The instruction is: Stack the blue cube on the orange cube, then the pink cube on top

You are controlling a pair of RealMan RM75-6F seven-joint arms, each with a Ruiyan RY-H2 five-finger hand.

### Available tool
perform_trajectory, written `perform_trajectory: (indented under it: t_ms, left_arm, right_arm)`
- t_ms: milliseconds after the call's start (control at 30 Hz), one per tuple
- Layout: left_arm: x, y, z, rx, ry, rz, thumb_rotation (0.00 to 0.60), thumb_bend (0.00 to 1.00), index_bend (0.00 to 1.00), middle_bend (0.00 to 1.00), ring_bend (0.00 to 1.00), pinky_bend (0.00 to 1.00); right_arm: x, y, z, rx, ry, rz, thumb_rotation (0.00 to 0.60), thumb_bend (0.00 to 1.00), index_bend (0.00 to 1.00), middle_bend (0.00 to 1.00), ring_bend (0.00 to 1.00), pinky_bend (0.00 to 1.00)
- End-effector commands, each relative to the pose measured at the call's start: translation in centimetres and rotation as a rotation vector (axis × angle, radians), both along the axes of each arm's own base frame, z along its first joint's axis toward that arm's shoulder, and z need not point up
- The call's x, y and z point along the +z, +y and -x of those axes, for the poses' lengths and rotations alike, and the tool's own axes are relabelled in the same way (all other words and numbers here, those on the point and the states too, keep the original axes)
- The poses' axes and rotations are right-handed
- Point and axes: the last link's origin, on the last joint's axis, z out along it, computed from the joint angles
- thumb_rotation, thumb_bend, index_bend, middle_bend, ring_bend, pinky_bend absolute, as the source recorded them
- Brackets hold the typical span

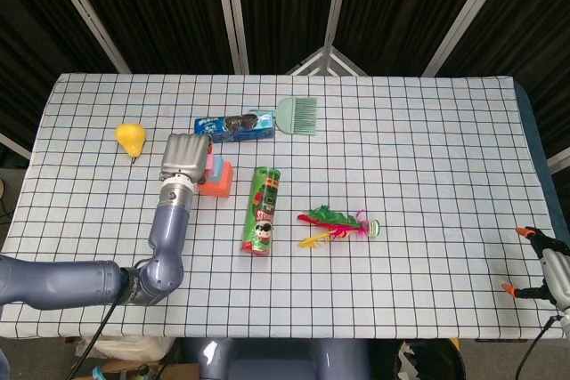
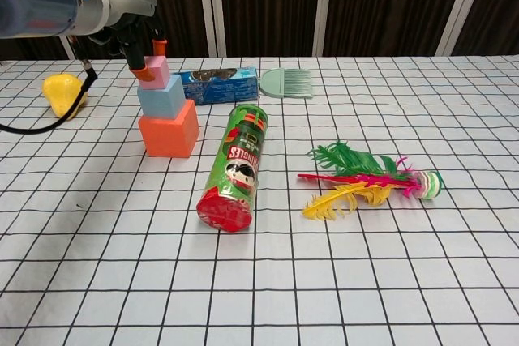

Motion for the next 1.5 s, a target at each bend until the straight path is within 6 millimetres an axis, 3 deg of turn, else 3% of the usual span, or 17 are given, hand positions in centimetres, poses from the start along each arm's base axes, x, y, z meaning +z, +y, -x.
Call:
perform_trajectory:
  t_ms: [33, 200, 467, 600, 700, 833, 900, 1000, 1167, 1267, 1367, 1500]
  left_arm:
    - [0.0, 0.0, 0.0, 0.001, 0.003, 0.000, 0.600, 0.28, 0.32, 0.88, 0.74, 0.88]
    - [0.0, -0.1, -0.1, -0.006, 0.008, 0.000, 0.600, 0.23, 0.23, 0.87, 0.74, 0.88]
    - [1.1, -1.1, -1.3, -0.042, 0.010, -0.018, 0.600, 0.22, 0.22, 0.87, 0.73, 0.87]
    - [4.2, -2.9, -2.2, -0.093, -0.013, -0.050, 0.600, 0.22, 0.24, 0.87, 0.73, 0.87]
    - [7.6, -5.1, -1.9, -0.140, -0.062, -0.101, 0.600, 0.22, 0.26, 0.86, 0.73, 0.87]
    - [12.4, -10.4, 2.0, -0.156, -0.112, -0.151, 0.600, 0.23, 0.26, 0.73, 0.60, 0.78]
    - [13.2, -12.0, 5.1, -0.136, -0.097, -0.154, 0.600, 0.24, 0.22, 0.62, 0.51, 0.69]
    - [13.7, -16.2, 10.7, -0.073, -0.060, -0.099, 0.600, 0.24, 0.19, 0.45, 0.37, 0.54]
    - [12.6, -19.4, 17.1, -0.094, -0.047, -0.093, 0.600, 0.24, 0.18, 0.21, 0.14, 0.37]
    - [11.0, -20.1, 19.5, -0.155, -0.064, -0.134, 0.600, 0.24, 0.18, 0.17, 0.08, 0.27]
    - [9.4, -20.2, 21.1, -0.211, -0.074, -0.198, 0.600, 0.23, 0.19, 0.15, 0.05, 0.14]
    - [7.4, -20.0, 22.0, -0.239, -0.042, -0.232, 0.600, 0.23, 0.19, 0.14, 0.05, 0.13]
  right_arm:
    - [0.0, 0.0, 0.0, -0.003, 0.000, -0.001, 0.600, 0.11, 0.14, 0.09, 0.10, 0.06]
    - [0.0, 0.1, 0.1, -0.008, 0.000, -0.006, 0.600, 0.11, 0.14, 0.09, 0.10, 0.06]
    - [0.1, 0.1, 0.1, -0.013, -0.001, -0.005, 0.600, 0.11, 0.14, 0.09, 0.10, 0.06]
    - [0.2, 0.2, 0.0, -0.014, -0.004, -0.005, 0.600, 0.11, 0.14, 0.09, 0.10, 0.06]
    - [0.4, 0.2, 0.0, -0.011, -0.009, 0.000, 0.600, 0.11, 0.14, 0.09, 0.10, 0.06]
    - [0.8, 0.4, -0.1, -0.008, -0.014, 0.020, 0.600, 0.11, 0.14, 0.09, 0.10, 0.06]
    - [0.8, 0.5, -0.2, -0.004, -0.012, 0.022, 0.600, 0.11, 0.14, 0.09, 0.10, 0.06]
    - [0.9, 0.6, -0.5, 0.005, -0.014, 0.023, 0.600, 0.11, 0.14, 0.09, 0.10, 0.06]
    - [1.2, 0.9, -1.2, 0.035, 0.001, 0.051, 0.600, 0.11, 0.14, 0.09, 0.10, 0.06]
    - [1.3, 1.1, -1.5, 0.050, 0.014, 0.066, 0.600, 0.11, 0.14, 0.09, 0.10, 0.06]
    - [1.4, 1.3, -1.6, 0.053, 0.025, 0.077, 0.600, 0.11, 0.14, 0.09, 0.10, 0.06]
    - [1.5, 1.4, -1.6, 0.049, 0.044, 0.090, 0.600, 0.11, 0.14, 0.09, 0.10, 0.06]
